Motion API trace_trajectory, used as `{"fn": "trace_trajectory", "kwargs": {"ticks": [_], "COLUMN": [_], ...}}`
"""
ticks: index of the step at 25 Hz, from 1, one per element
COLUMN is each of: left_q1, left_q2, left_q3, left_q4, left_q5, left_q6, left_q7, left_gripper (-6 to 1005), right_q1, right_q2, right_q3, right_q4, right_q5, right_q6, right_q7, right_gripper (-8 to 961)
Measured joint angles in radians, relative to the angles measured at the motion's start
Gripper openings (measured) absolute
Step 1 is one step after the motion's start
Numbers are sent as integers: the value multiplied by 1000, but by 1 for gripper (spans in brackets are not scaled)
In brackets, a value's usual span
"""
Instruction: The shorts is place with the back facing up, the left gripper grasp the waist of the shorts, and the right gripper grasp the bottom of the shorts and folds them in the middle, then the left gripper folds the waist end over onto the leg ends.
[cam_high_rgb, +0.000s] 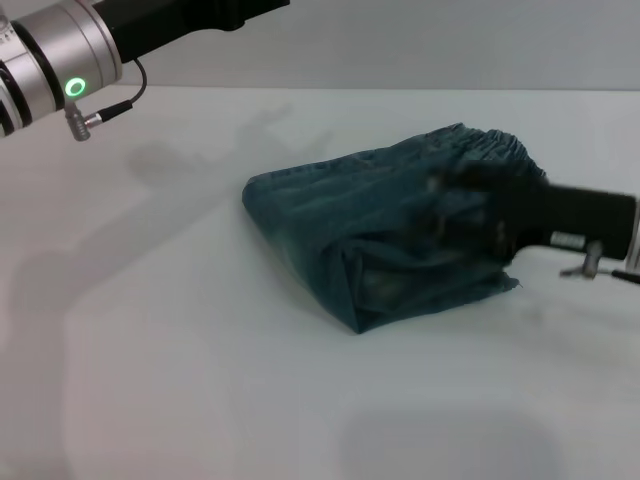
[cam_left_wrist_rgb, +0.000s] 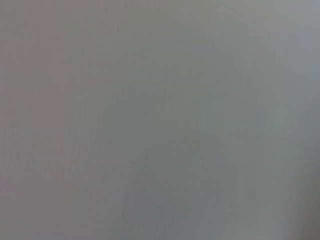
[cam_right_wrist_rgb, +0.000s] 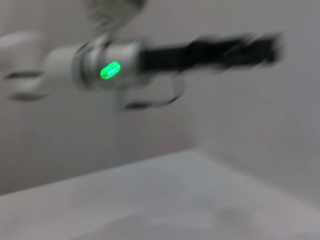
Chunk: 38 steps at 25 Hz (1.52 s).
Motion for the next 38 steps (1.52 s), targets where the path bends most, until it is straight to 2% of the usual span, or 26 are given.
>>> {"fn": "trace_trajectory", "kwargs": {"ticks": [4,8,15,21,30,38], "left_q1": [-2,-2,-2,-2,-11,-25], "left_q2": [-1,-1,-1,0,2,3], "left_q3": [1,2,2,-6,-9,-9], "left_q4": [-6,-18,-23,-23,-37,-49], "left_q5": [0,-2,-3,-3,-3,-3], "left_q6": [4,13,20,20,17,15], "left_q7": [0,0,-1,-4,-1,0], "left_gripper": [852,852,852,852,852,852], "right_q1": [1,52,185,193,151,105], "right_q2": [4,4,2,3,5,8], "right_q3": [8,3,-18,-63,-127,-173], "right_q4": [62,166,292,338,390,382], "right_q5": [141,297,314,313,313,314], "right_q6": [145,291,529,573,567,527], "right_q7": [-85,-188,-206,-204,-201,-211], "right_gripper": [567,567,567,567,568,568]}}
